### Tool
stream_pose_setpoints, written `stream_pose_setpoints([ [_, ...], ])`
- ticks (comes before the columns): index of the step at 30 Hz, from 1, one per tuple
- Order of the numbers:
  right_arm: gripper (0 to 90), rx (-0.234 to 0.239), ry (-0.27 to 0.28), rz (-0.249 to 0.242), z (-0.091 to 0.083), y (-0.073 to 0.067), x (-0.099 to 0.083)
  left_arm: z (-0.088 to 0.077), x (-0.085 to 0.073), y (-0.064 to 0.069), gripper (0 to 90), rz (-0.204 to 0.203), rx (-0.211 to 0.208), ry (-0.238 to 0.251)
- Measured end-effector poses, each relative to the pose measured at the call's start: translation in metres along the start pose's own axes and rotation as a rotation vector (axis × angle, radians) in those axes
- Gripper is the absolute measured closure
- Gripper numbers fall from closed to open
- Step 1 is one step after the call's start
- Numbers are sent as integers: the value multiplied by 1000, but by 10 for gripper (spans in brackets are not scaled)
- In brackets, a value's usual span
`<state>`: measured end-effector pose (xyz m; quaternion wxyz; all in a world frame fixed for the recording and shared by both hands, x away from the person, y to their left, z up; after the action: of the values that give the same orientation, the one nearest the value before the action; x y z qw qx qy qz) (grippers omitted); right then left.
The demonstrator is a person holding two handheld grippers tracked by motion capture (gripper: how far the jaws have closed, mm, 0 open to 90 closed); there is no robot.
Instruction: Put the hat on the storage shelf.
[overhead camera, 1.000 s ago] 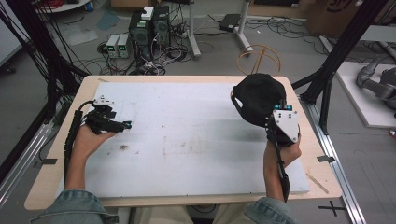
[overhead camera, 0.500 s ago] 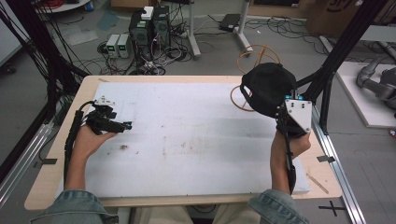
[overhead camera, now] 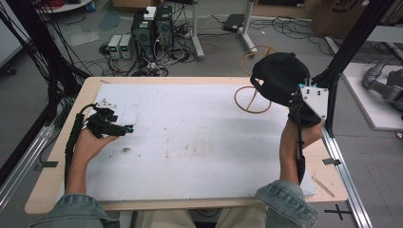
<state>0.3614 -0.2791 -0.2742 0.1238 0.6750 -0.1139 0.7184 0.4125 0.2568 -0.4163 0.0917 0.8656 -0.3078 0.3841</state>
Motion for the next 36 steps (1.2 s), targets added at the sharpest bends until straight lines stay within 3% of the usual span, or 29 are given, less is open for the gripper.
stream_pose_setpoints([
  [14,884,-43,34,37,17,22,29,1,-1,0,202,-2,1,-5],
  [36,885,-62,14,31,33,35,41,4,-3,0,202,-1,-4,-19],
])
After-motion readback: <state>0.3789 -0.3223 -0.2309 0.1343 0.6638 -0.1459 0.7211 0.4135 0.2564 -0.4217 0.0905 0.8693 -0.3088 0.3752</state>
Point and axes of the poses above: each handheld gripper's, and its own axes: z roughly forward along the jaws, x roughly out of its top, y roughly to its right, the point moved 3 cm from there along z, roughly forward along the jaws, and after that the axes turned 8 degrees about z, right-handed, at the moved point
